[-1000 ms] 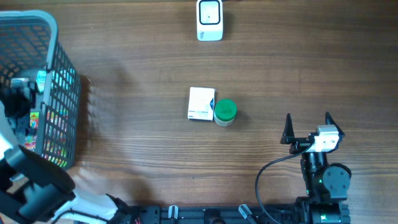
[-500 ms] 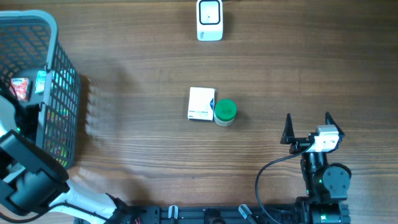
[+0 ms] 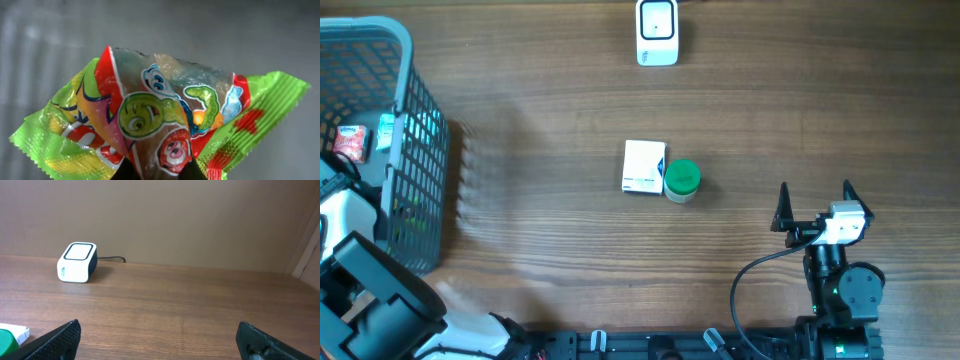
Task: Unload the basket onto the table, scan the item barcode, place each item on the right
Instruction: 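Reach into the basket and grasp the Haribo candy bag with left gripper, then place the Haribo bag on the table left of the box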
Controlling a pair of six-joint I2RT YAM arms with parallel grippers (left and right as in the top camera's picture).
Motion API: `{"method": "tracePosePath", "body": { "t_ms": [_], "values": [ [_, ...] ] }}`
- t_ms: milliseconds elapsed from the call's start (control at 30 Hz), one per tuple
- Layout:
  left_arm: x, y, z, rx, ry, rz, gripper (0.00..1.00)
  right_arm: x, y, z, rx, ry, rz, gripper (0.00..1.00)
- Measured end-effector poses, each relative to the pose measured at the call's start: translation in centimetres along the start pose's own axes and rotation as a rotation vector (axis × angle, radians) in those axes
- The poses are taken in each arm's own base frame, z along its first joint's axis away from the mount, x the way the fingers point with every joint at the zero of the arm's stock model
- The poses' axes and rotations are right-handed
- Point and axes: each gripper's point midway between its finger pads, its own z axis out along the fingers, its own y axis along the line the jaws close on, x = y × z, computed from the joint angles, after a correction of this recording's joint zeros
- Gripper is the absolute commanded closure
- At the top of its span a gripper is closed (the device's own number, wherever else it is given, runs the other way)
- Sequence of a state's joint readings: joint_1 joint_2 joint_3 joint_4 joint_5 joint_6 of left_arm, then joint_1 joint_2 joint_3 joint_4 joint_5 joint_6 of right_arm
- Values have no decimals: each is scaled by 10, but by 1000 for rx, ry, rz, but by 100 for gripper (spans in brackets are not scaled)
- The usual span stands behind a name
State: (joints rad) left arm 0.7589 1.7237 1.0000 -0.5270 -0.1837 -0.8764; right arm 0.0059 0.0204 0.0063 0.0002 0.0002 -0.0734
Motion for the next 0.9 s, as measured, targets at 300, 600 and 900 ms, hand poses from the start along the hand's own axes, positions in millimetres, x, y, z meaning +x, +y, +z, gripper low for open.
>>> {"method": "tracePosePath", "body": {
  "t_ms": [300, 600, 900],
  "values": [
    [-23, -82, -141, 288, 145, 54, 96, 0, 0, 0, 0, 0, 0, 0],
    [16, -75, -416, 898, -118, 326, 96, 0, 0, 0, 0, 0, 0, 0],
    [274, -59, -272, 583, 326, 1367, 96, 0, 0, 0, 0, -1, 0, 0]
  ]
}}
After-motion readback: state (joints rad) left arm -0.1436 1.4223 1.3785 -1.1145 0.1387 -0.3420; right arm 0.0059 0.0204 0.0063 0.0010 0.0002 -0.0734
